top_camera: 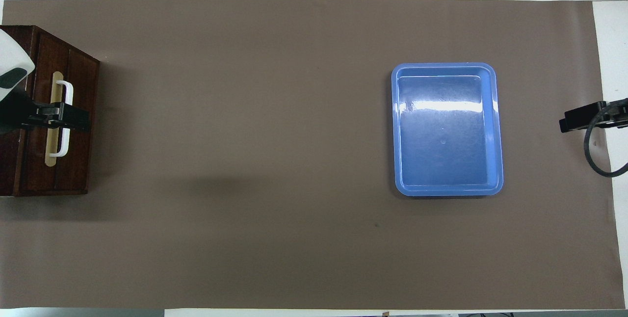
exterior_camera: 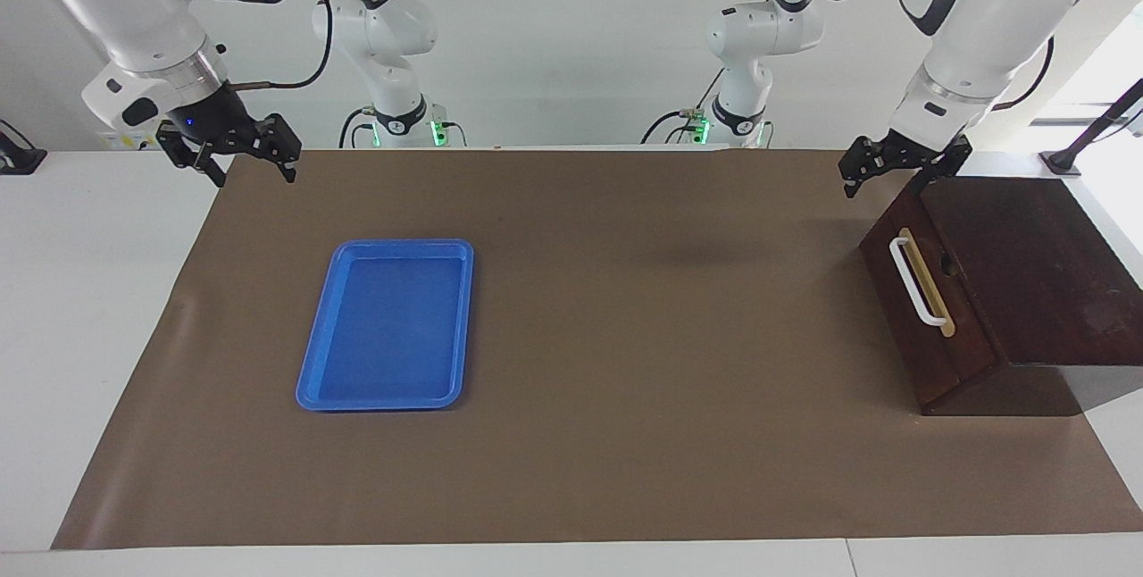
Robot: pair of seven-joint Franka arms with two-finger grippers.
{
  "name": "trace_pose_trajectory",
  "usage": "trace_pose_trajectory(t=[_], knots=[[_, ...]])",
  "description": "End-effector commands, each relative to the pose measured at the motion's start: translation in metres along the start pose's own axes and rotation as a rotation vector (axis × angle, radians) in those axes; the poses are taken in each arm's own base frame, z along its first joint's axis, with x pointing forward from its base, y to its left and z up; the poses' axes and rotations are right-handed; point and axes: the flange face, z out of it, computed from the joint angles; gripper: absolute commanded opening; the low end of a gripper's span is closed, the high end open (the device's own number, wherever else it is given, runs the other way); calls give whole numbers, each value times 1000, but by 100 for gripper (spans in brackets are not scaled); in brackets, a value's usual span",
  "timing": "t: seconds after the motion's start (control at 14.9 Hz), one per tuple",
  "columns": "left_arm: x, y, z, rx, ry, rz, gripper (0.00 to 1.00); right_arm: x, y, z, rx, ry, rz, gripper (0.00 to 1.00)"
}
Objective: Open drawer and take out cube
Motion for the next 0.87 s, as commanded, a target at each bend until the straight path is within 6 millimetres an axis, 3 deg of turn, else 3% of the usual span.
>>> trace_pose_trajectory(t=[0.0, 0.4, 0.54, 0.81], knots=[[-2, 4, 37, 56, 47, 15, 100, -4, 4, -2, -6, 2, -27, 100], [33, -5, 121, 218, 73, 125, 100, -4, 1, -2, -1, 1, -29, 100], [43, -10, 140, 269, 83, 167, 100, -4, 1, -2, -1, 1, -29, 100], [49, -18, 156, 299, 101, 194, 100, -3, -1, -1, -2, 1, -42, 100]])
